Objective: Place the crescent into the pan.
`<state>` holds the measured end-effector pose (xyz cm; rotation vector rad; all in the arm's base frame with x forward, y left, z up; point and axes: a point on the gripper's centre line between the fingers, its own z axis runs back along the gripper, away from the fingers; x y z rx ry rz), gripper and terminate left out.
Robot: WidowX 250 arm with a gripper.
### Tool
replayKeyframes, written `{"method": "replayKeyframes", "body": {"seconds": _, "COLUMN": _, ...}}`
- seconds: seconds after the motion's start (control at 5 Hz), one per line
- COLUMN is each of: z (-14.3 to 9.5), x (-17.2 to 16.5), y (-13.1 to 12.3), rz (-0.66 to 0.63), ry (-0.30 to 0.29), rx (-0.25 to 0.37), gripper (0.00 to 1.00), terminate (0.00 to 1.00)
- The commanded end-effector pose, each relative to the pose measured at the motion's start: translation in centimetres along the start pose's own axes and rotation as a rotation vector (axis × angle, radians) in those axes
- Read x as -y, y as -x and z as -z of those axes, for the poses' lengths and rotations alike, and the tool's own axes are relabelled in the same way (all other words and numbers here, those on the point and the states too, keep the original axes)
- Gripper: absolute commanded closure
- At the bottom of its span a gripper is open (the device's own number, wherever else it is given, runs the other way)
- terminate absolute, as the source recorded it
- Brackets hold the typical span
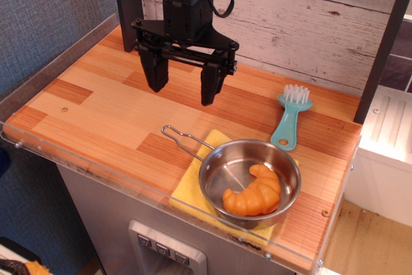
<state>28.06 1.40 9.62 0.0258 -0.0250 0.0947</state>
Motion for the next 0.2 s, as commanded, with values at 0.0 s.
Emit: {"method": "replayKeyframes", "body": {"seconds": 0.0, "z": -1.34, "x": -0.47, "y": 0.0, "rz": -0.015, "ry": 0.002, "rx": 0.036, "gripper": 0.0, "terminate": 1.0}}
